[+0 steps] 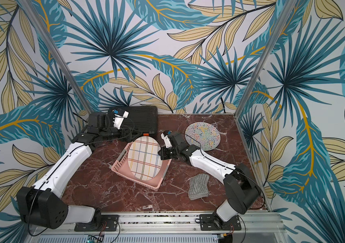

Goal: Wipe the wet plate dry
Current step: Pick up the plate from the bin.

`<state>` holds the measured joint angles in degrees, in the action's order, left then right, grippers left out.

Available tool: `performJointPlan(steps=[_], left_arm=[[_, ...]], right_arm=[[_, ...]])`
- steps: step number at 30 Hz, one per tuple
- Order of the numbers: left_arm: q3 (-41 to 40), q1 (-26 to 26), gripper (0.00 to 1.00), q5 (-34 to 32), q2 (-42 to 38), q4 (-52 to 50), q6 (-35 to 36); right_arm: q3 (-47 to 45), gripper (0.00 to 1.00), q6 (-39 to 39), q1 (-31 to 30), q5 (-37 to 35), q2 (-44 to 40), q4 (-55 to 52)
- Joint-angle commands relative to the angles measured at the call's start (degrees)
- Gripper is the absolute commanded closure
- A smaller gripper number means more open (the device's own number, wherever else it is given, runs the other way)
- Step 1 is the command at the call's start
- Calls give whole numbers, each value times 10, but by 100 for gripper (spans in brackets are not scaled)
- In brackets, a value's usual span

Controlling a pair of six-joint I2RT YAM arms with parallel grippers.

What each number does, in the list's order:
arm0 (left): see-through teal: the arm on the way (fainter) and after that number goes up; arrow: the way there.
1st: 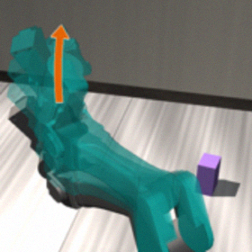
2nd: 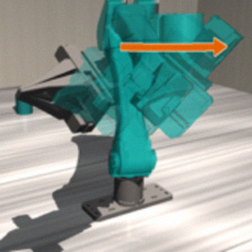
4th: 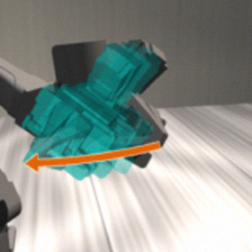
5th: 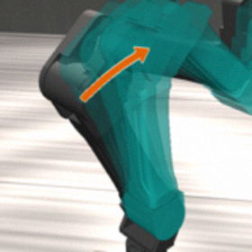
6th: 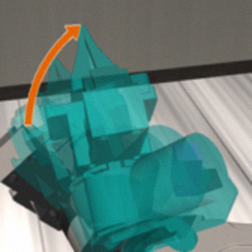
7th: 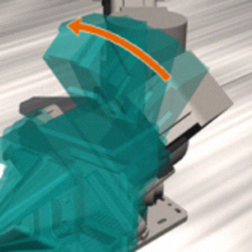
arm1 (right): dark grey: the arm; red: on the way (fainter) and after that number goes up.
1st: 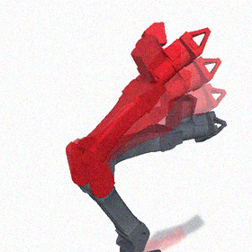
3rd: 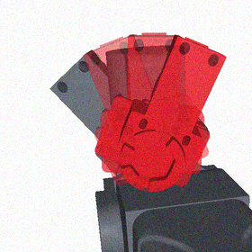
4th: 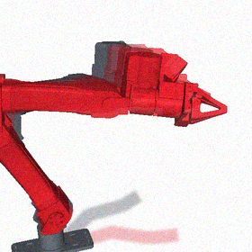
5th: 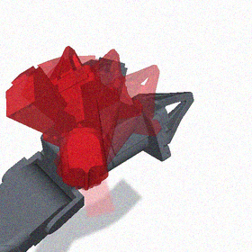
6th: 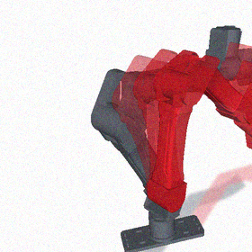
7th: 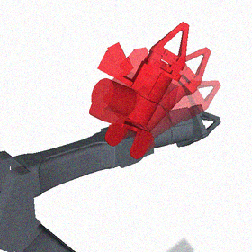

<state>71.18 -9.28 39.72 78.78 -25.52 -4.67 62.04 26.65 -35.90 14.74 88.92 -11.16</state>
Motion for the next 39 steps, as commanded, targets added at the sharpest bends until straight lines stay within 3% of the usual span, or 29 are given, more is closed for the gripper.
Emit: performJointPlan(steps=[1, 8, 16, 23, 31, 36, 39], left_arm=[[4, 2, 0, -5, -3, 1, 8], [1, 2, 0, -10, -2, 5, 6], [5, 1, 0, 21, 15, 7, -7], [-3, -7, 0, 158, 25, 25, -29], [-2, -20, 0, 180, 26, 20, -25], [-2, -27, 7, 236, 30, 26, -36], [-4, -32, 22, 259, 28, 32, -46]], right_arm=[[-18, 100, -21, 11, -38, -56, -51], [-53, 100, 2, 89, 60, -186, -53], [-91, 100, 44, 176, 179, -263, -19], [-117, 100, 96, 197, 230, -286, 72], [-127, 100, 115, 206, 249, -299, 98], [-132, 100, 130, 207, 254, -293, 122], [-132, 100, 130, 207, 250, -283, 126]])
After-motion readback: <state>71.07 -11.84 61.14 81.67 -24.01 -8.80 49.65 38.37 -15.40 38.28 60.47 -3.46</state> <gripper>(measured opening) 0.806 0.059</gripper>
